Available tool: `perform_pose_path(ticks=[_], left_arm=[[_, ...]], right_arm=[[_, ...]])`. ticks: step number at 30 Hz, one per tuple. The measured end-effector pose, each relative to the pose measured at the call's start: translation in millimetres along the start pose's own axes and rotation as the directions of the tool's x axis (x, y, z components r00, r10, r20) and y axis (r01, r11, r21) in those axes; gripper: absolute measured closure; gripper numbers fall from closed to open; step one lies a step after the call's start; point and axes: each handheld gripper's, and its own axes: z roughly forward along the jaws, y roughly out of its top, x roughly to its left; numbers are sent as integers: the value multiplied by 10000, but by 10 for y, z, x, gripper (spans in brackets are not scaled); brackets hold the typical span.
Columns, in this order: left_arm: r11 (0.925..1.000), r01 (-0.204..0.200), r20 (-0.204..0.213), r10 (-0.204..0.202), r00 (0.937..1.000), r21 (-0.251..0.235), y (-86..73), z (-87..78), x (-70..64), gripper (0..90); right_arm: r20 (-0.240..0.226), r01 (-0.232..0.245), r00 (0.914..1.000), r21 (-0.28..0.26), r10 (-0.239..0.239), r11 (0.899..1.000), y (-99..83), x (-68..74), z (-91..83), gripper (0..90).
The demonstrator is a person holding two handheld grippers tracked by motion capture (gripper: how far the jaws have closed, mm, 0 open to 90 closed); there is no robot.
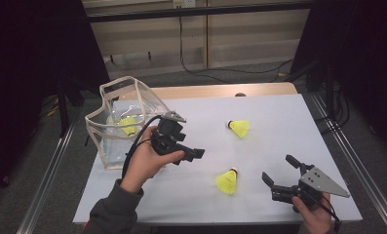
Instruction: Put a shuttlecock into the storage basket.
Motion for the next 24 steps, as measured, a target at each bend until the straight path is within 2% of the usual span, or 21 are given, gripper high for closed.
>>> perform_pose_path(ticks=[24], left_arm=[[10000, -46, 94, 47, 9999, -67, -113, 135, 3, 107]], right_arm=[[-12, 27, 10000, -45, -27, 10000, 5, -2, -1, 30]])
